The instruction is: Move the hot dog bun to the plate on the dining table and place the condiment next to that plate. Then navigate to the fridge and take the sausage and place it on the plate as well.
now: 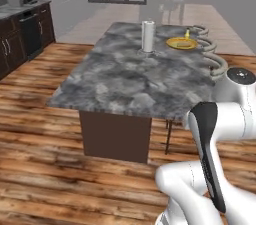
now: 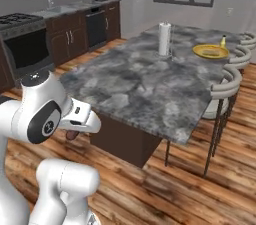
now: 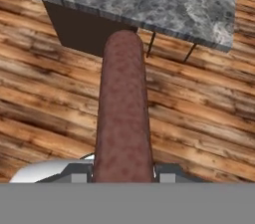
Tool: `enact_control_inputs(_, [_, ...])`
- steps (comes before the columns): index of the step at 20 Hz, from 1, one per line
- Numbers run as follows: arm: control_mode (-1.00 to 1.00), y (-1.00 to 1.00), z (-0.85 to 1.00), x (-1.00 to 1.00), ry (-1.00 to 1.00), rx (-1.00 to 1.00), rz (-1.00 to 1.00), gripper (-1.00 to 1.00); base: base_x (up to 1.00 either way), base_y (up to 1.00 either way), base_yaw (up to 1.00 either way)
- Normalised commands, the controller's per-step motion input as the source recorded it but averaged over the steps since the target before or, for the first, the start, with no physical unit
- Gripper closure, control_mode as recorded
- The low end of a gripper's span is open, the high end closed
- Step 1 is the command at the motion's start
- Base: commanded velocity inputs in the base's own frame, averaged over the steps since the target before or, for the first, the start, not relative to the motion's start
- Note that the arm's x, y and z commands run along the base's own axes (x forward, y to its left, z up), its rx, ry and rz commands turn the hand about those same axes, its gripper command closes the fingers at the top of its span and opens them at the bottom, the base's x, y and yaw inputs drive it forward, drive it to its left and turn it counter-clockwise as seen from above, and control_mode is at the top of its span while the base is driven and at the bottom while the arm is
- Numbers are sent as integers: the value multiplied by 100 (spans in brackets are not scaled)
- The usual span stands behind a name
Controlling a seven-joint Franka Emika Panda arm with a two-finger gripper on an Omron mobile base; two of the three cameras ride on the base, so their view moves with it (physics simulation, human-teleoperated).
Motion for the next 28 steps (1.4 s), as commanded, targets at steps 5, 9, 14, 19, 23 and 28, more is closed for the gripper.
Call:
enact_control_inputs(5, [100,0,0,0,0,0,0,100,19,-100,2])
enact_control_inputs(9, [100,0,0,0,0,0,0,100,29,-100,14])
enact_control_inputs(14, [100,0,0,0,0,0,0,100,29,-100,25])
enact_control_inputs(19, [100,0,0,0,0,0,0,100,27,-100,30])
enact_control_inputs(23, [100,0,0,0,0,0,0,100,35,-100,37])
enact_control_inputs(28, [100,0,0,0,0,0,0,100,39,-100,39])
